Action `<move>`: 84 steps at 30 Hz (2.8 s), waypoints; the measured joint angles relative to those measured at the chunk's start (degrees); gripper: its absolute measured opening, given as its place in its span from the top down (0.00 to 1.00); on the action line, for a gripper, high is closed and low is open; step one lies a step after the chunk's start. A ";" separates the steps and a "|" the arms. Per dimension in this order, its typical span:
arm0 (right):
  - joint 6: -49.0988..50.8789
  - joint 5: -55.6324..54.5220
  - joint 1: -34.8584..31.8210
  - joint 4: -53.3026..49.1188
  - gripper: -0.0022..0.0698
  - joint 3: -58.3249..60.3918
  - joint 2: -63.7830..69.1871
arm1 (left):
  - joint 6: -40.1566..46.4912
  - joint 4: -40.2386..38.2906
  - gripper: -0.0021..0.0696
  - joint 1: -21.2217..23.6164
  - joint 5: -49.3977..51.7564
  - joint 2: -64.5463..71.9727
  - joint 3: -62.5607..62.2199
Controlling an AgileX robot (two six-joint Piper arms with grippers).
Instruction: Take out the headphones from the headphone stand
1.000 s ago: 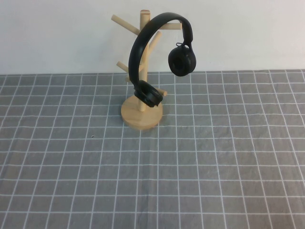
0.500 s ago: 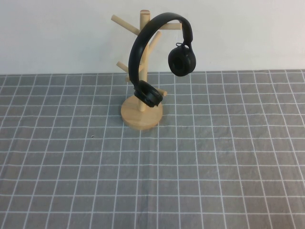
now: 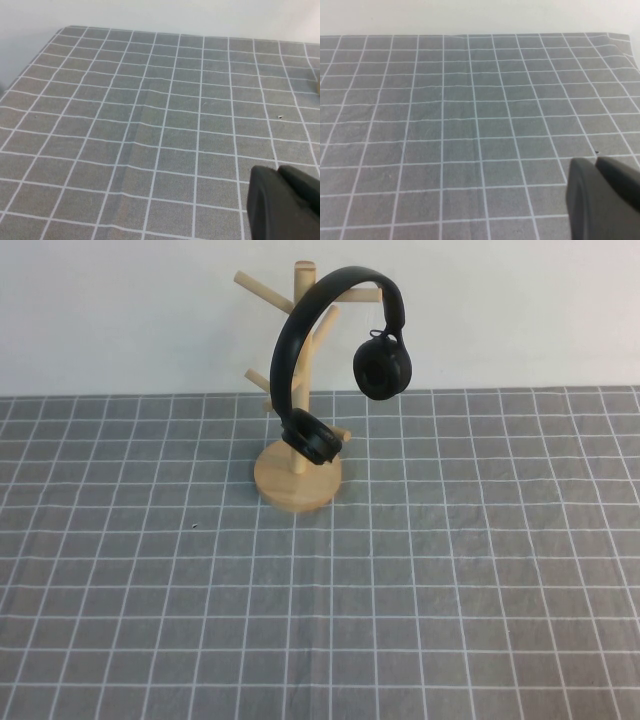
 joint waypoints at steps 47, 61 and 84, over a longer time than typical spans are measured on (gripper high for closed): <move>-8.34 26.89 0.00 31.38 0.98 -35.32 40.46 | 0.00 0.00 0.98 0.00 0.00 0.00 0.00; -20.30 18.05 20.92 44.63 0.98 -54.59 67.44 | 0.00 0.00 0.98 0.00 0.00 0.00 0.00; -24.94 -5.15 37.80 72.12 0.38 -80.08 96.35 | 0.00 0.00 0.98 0.00 0.00 0.00 0.00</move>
